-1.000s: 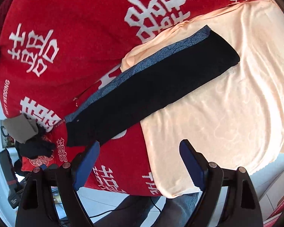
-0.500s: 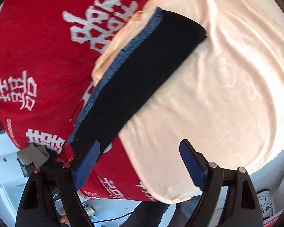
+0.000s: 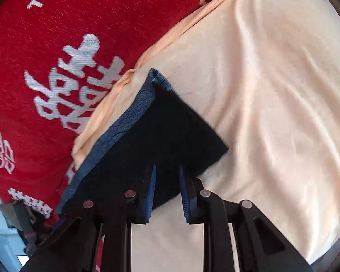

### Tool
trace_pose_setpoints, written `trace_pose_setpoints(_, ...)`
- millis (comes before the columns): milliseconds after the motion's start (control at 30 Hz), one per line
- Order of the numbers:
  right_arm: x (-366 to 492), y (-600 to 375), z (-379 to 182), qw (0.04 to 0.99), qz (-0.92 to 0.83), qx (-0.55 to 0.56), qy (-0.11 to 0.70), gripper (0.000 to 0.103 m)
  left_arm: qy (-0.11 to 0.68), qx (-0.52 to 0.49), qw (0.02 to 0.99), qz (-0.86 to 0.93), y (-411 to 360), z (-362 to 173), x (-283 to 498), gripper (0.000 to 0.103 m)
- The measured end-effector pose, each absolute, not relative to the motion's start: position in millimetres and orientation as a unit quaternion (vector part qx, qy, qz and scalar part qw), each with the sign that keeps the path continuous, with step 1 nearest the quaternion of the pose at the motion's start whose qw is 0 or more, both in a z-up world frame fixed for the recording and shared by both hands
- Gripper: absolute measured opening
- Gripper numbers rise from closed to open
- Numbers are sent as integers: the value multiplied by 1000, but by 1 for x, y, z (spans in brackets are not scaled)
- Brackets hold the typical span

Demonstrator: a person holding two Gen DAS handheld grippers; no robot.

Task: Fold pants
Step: 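Grasp the trouser end with the right tool and lift it toward the left tool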

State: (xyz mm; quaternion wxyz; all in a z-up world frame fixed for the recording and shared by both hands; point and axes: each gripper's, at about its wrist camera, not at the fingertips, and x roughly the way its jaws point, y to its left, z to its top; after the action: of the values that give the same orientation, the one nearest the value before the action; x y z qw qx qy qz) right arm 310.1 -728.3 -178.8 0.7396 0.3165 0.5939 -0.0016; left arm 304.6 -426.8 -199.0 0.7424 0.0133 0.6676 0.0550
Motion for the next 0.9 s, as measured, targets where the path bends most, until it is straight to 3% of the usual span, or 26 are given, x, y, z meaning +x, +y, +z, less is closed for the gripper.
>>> trace_pose_setpoints(67,316,-737,-182,758,-32,289,584,12,657,-1,752,54,-425,-202,303,103)
trace_pose_setpoints(167,311,-756,-165,784,-97,289,541,21,653,-6,756,44,-422,-201,300,103)
trace_pose_setpoints(233,300,-764,-161,781,-80,334,523,31,658,-7,752,39,-421,-201,302,103)
trace_pose_setpoints(300,289,-764,-168,756,-47,375,535,63,662,3,749,37,-424,-201,304,103)
trace_pose_setpoints(367,275,-763,-176,738,-42,394,547,63,658,14,752,36,-426,-200,305,103)
trace_pose_setpoints(433,267,-762,-182,732,-40,402,549,61,652,25,757,33,-430,-198,304,103)
trace_pose_setpoints(467,267,-763,-186,729,-40,409,547,51,651,26,758,33,-430,-198,304,103)
trace_pose_setpoints(533,272,-764,-196,720,-33,426,547,20,656,25,753,39,-430,-194,306,103)
trace_pose_setpoints(600,287,-759,-196,721,-29,417,552,11,647,30,760,44,-435,-183,307,103)
trace_pose_setpoints(767,287,-762,-180,736,-11,420,532,10,648,52,759,36,-448,-190,303,103)
trace_pose_setpoints(900,274,-773,-208,702,-24,452,550,21,647,38,761,33,-445,-189,301,103)
